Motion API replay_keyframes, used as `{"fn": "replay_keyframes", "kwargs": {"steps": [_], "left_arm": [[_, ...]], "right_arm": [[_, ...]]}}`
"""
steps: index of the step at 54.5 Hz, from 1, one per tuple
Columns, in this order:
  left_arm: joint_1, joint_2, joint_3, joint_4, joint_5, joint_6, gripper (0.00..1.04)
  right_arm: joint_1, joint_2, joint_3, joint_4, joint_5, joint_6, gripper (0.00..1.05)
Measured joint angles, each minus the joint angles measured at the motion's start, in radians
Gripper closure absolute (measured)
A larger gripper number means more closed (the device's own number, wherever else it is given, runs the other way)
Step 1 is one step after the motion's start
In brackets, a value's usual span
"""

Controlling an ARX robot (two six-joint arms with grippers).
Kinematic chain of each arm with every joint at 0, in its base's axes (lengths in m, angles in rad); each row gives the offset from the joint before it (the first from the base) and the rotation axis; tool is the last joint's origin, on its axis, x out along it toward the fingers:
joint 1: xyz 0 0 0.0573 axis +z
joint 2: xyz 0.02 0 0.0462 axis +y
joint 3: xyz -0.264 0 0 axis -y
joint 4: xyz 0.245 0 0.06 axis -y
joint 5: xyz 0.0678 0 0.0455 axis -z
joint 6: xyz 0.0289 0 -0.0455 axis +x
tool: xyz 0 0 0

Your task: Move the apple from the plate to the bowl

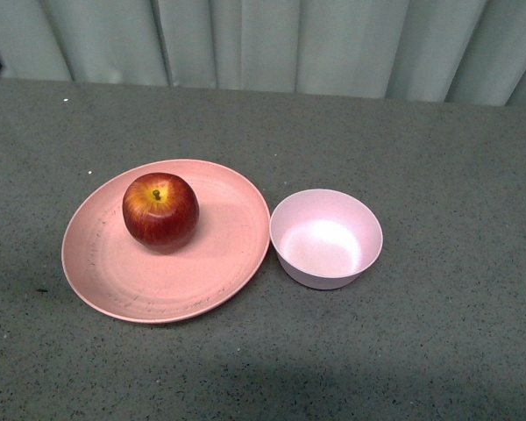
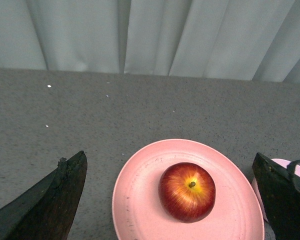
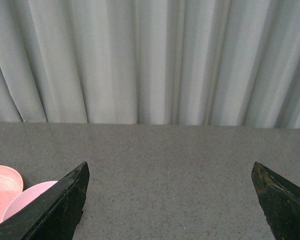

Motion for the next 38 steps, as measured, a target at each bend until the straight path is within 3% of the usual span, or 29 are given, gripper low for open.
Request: {"fn": "replay_keyframes", "kwargs": {"steps": [14, 38], "left_arm": [[-0.097, 0.352, 0.163, 0.072, -0.066, -0.003, 0.07], [-0.148, 0.564, 0.317, -0.018, -0.061, 0.008, 0.07]], "right_arm": [[0.0, 0.0, 0.0, 0.0, 0.0, 0.0, 0.09], [0.0, 0.0, 0.0, 0.0, 0.0, 0.0, 0.09]]}}
